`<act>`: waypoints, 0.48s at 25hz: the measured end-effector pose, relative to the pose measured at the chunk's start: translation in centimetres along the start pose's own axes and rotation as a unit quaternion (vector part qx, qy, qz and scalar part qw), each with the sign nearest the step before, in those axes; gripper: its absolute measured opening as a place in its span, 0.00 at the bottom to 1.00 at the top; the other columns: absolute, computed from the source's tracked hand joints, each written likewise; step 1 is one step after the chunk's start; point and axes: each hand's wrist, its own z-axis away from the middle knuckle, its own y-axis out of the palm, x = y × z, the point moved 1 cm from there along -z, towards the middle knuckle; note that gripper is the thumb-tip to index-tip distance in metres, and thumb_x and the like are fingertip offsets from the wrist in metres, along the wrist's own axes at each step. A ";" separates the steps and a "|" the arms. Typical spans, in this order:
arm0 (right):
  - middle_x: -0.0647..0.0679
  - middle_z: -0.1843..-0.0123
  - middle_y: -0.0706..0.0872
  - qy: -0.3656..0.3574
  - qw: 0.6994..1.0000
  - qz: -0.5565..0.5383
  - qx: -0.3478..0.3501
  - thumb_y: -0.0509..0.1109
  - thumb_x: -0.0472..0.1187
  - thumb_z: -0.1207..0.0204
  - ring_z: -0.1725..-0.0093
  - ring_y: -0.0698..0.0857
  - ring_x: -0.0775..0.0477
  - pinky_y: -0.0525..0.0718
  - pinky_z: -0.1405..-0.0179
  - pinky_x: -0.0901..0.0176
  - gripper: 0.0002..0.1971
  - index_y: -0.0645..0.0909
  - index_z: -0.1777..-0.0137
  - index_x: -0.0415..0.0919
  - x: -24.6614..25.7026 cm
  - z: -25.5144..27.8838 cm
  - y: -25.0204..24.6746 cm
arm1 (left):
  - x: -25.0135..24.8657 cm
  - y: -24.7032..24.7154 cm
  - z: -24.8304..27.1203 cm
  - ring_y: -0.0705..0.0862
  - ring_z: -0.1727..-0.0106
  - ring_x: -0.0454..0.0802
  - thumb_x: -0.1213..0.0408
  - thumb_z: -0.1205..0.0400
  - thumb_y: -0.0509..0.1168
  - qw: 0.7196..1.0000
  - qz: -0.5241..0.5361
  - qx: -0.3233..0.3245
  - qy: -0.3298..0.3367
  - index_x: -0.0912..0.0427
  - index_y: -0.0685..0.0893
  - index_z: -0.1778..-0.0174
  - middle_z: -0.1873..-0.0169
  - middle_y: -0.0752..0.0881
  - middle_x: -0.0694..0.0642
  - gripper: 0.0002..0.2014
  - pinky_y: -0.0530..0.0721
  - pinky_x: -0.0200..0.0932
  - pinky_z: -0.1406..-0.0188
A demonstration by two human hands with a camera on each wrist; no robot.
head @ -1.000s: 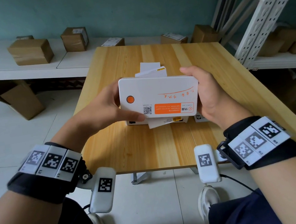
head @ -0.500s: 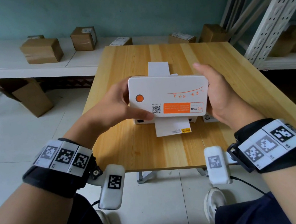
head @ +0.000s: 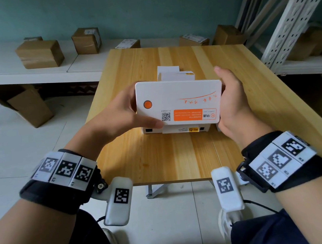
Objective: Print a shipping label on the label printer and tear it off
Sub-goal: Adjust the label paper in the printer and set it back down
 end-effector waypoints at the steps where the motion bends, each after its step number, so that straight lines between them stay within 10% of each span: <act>1: 0.42 0.57 0.94 0.001 1.000 -0.008 -0.010 0.56 0.61 0.16 0.54 0.95 0.37 0.87 0.61 0.54 0.26 0.85 0.45 0.39 0.0 0.2 0.0 | 0.0 0.0 0.0 0.90 0.37 0.50 0.76 0.30 0.81 1.000 -0.001 -0.002 0.000 0.60 0.76 0.31 0.40 0.90 0.54 0.33 0.91 0.50 0.40; 4: 0.44 0.67 0.90 0.005 0.998 -0.039 -0.040 0.55 0.59 0.15 0.64 0.93 0.41 0.83 0.65 0.58 0.26 0.81 0.63 0.41 0.1 0.8 0.1 | -0.1 0.1 0.1 0.91 0.38 0.51 0.75 0.31 0.83 1.000 0.002 -0.002 0.005 0.61 0.77 0.32 0.41 0.91 0.55 0.33 0.92 0.49 0.43; 12: 0.42 0.64 0.92 0.033 0.999 -0.037 -0.022 0.53 0.62 0.16 0.60 0.94 0.39 0.83 0.58 0.54 0.29 0.84 0.58 0.40 -0.2 0.3 0.0 | -0.2 0.0 0.1 0.91 0.40 0.50 0.78 0.31 0.81 1.000 0.002 -0.003 -0.004 0.68 0.74 0.31 0.41 0.91 0.58 0.33 0.93 0.45 0.48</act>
